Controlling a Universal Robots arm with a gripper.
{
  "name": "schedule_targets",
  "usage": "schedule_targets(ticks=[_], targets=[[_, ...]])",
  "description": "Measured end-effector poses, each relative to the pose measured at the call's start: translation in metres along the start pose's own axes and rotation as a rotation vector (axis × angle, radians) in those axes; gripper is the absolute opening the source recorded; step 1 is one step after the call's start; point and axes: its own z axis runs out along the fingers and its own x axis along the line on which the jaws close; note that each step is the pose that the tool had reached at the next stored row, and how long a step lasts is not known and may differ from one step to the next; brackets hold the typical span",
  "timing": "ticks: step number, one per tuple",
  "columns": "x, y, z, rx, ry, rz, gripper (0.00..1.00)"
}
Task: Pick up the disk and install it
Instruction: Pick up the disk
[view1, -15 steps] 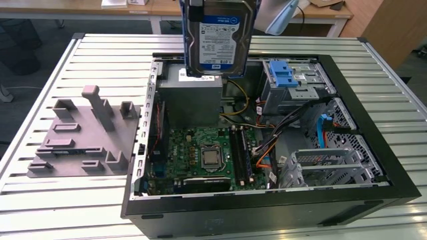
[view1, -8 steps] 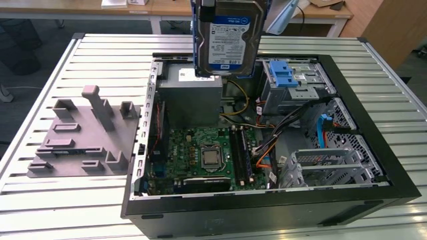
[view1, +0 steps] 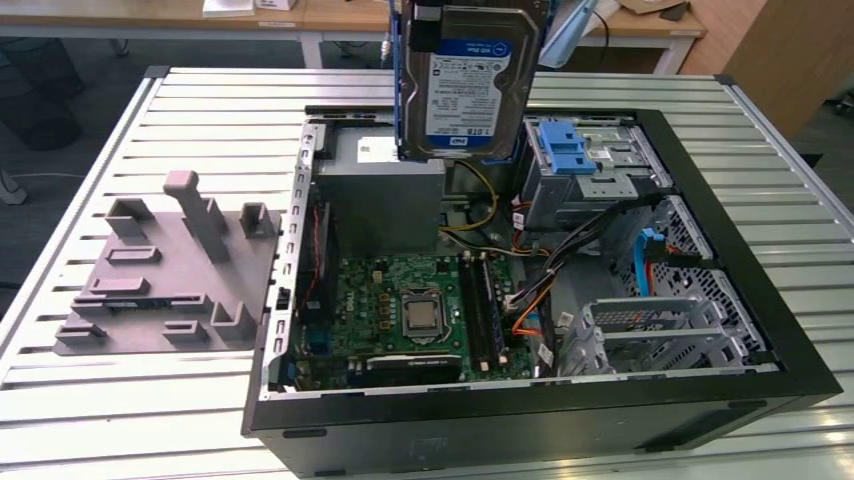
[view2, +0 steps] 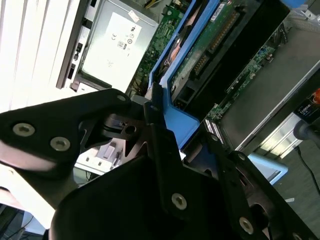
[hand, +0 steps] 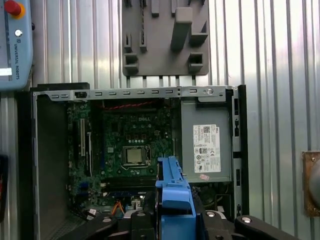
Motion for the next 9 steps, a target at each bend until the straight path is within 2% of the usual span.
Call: schedule_targets(ticks=[9], targets=[[0.0002, 0.0, -0.0001, -0.0001, 0.0002, 0.0, 0.36]])
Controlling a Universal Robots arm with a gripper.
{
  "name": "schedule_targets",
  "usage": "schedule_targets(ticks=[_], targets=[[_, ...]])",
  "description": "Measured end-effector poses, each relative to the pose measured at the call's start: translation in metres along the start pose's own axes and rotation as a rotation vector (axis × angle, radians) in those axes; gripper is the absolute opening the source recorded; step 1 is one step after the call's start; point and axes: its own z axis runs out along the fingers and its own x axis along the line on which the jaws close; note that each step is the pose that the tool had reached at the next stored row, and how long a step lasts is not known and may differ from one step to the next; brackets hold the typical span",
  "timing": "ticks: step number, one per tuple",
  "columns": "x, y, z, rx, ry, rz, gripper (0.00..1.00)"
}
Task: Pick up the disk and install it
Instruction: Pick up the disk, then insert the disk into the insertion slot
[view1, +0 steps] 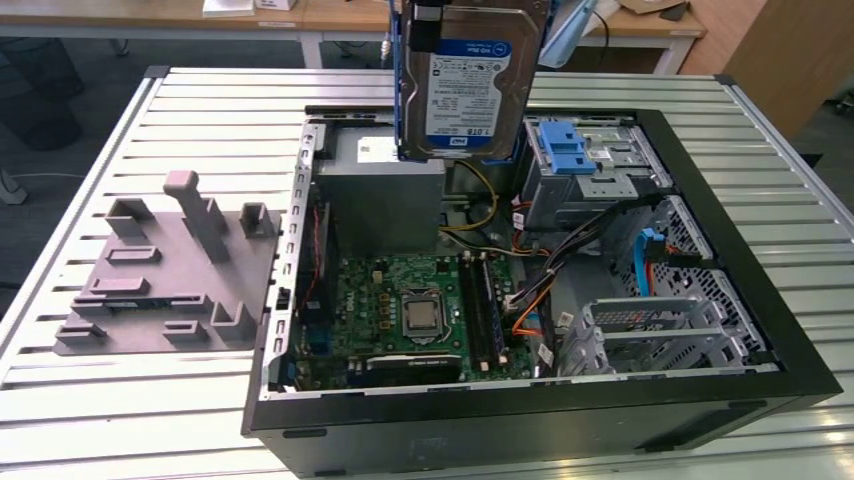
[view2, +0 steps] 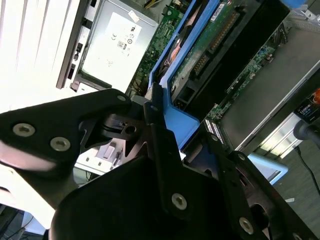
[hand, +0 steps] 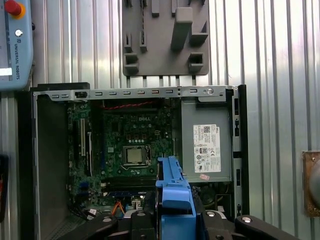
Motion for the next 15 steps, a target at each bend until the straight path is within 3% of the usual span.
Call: schedule_targets(ticks=[15], targets=[[0.0042, -0.0002, 0.0002, 0.0, 0.0, 0.0, 0.36]])
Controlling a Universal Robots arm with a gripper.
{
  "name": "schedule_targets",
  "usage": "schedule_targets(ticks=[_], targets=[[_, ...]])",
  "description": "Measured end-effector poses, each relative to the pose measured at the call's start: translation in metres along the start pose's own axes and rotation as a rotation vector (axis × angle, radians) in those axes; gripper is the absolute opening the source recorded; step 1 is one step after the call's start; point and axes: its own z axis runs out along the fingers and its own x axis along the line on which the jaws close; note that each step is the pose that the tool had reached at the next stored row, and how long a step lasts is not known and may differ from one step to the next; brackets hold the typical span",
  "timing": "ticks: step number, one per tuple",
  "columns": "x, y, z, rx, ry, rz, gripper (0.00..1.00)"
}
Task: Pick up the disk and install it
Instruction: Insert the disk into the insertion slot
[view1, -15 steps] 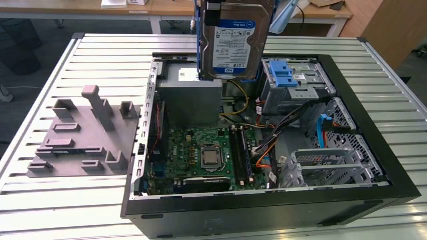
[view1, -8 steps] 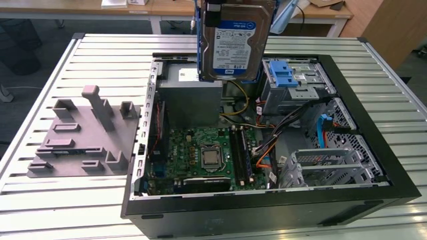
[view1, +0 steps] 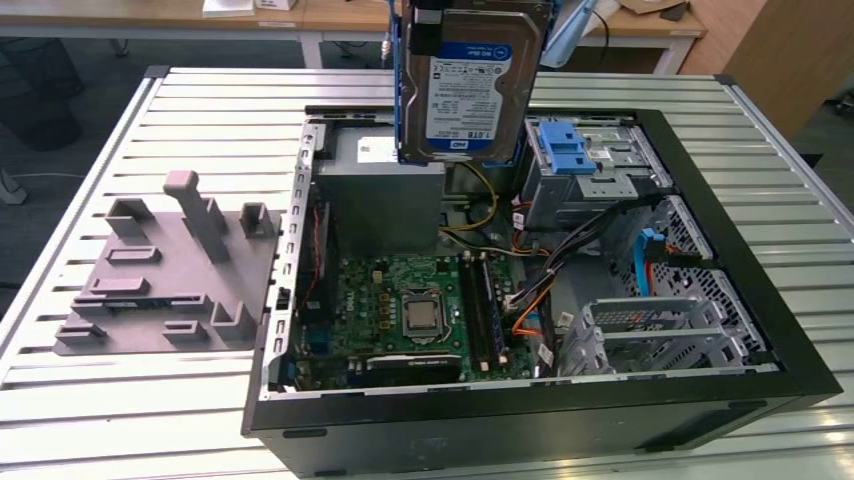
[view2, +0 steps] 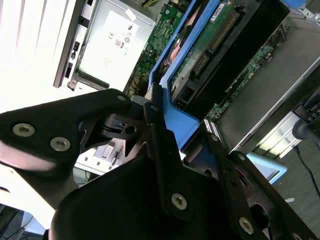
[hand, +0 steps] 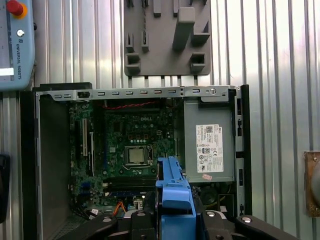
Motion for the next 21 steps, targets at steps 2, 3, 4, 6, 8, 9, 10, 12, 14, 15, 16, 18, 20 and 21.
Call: schedule_targets(ticks=[2, 3, 4, 6, 8, 9, 10, 12, 14, 15, 16, 18, 20, 21], targets=[[0.0, -0.0002, 0.0, 0.0, 0.0, 0.0, 0.36], [0.0001, -0.0005, 0.0, 0.0, 0.0, 0.0, 0.36], [0.0, -0.0009, 0.0, 0.0, 0.0001, 0.0, 0.36], [-0.0001, -0.0027, 0.0, 0.0, 0.0001, 0.0, 0.36], [-0.0002, -0.0047, 0.0, 0.0, 0.0001, 0.0, 0.36], [-0.0002, -0.0055, 0.0, 0.0, 0.0001, 0.0, 0.36], [-0.0002, -0.0059, 0.0001, 0.0001, 0.0, 0.0, 0.36], [-0.0003, -0.0059, 0.0, 0.0, 0.0, 0.0, 0.36], [-0.0002, -0.006, 0.0001, 0.0, 0.0001, 0.0, 0.36], [0.0003, -0.0061, 0.0001, 0.0, 0.0001, 0.0, 0.36], [0.001, -0.0061, 0.0001, 0.0, 0.0001, 0.0, 0.36], [0.0032, -0.0062, 0.0002, 0.0, 0.0, 0.0, 0.36], [0.0059, -0.0063, 0.0002, 0.0, 0.0001, 0.0, 0.36], [0.0069, -0.0064, 0.0002, 0.0, 0.0, 0.0, 0.36]])
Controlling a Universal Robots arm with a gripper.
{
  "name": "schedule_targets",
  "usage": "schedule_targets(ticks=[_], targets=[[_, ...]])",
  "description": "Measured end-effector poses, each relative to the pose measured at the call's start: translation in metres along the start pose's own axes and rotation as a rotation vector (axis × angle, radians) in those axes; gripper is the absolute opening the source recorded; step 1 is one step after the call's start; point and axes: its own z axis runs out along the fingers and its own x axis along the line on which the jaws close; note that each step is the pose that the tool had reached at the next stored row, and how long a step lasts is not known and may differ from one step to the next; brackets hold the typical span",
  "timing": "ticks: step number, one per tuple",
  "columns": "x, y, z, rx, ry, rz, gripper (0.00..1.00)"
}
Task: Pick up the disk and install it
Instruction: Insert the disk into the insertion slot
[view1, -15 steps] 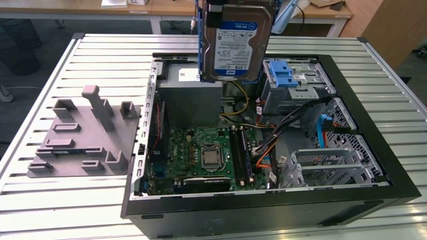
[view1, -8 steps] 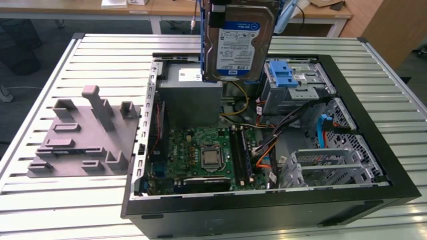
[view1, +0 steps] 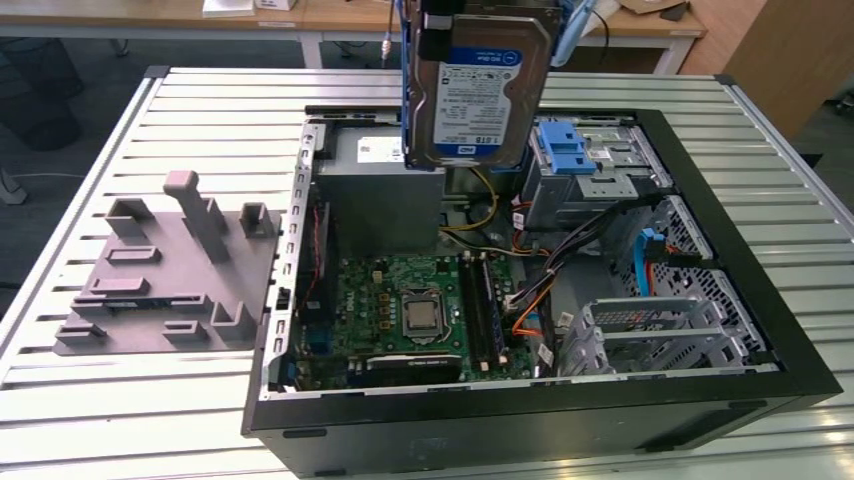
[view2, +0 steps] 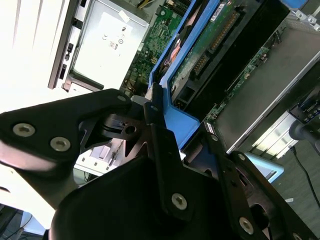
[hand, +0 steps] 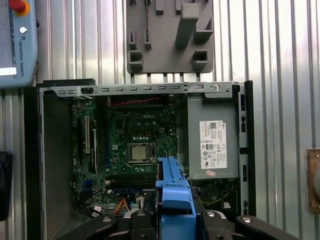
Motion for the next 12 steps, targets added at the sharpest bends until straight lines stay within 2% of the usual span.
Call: schedule_targets(ticks=[12], targets=[[0.0003, -0.0024, 0.0001, 0.0, 0.0, 0.0, 0.36]])
